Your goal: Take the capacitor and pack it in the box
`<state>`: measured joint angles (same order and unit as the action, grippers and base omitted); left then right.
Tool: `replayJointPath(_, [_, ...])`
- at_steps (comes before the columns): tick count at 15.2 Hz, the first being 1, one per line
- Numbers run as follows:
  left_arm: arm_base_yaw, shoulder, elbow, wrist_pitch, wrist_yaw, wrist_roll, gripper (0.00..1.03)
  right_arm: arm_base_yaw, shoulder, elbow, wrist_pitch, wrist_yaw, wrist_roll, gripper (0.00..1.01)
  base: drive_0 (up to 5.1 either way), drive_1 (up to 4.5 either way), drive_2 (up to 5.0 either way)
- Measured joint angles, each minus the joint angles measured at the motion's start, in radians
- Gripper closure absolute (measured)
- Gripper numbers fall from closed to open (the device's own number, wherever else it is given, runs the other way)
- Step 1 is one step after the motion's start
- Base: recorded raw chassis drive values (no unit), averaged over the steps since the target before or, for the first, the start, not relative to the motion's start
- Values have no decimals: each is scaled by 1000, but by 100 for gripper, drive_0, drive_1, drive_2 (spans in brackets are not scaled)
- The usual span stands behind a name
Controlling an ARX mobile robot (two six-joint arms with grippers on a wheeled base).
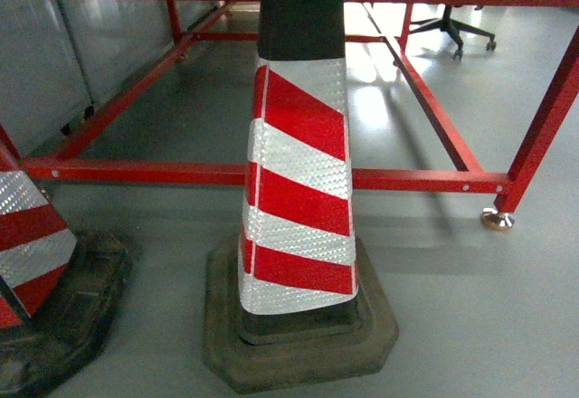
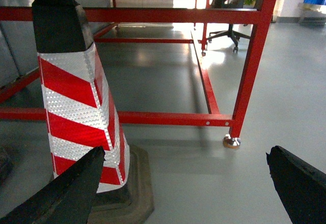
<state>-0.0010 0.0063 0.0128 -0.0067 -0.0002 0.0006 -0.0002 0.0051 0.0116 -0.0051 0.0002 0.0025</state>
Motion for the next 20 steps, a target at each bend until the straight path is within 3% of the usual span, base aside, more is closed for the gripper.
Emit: replayJointPath(20, [0,0,0,-1,0,-1,60,0,0,0,1,2,1,3,0,0,0])
